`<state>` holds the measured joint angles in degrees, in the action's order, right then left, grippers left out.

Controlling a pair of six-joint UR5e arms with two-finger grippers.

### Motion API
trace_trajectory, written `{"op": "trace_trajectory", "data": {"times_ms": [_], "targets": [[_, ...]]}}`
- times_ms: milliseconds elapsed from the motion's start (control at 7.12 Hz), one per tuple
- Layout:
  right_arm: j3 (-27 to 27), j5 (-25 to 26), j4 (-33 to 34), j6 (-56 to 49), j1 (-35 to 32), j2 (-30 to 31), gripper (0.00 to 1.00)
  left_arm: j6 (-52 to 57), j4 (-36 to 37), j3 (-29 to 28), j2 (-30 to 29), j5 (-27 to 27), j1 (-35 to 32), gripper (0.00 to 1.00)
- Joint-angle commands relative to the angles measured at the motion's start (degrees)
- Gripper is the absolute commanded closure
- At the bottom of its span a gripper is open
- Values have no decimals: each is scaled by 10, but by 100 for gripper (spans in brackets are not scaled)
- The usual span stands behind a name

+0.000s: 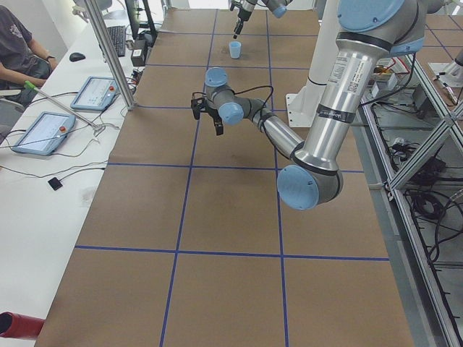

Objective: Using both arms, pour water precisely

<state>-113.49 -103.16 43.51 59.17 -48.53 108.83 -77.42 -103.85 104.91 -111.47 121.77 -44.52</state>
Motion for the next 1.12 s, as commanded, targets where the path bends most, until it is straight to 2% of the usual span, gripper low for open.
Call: {"op": "trace_trajectory", "data": {"times_ms": [0, 140, 421, 562, 983], "targets": [[6, -111, 51, -133, -106, -11, 0, -20, 41, -56, -99, -67, 73, 0], [7, -145, 85, -196, -138, -19, 0, -42, 39, -116, -156, -69, 89, 0], [15, -220, 153, -309, -213, -31, 0, -41, 36, -187, -206, -76, 112, 1], [19, -236, 186, -380, -238, -39, 0, -40, 35, -196, -213, -76, 116, 7], [19, -252, 205, -393, -254, -45, 0, -43, 33, -204, -214, -77, 131, 27]]}}
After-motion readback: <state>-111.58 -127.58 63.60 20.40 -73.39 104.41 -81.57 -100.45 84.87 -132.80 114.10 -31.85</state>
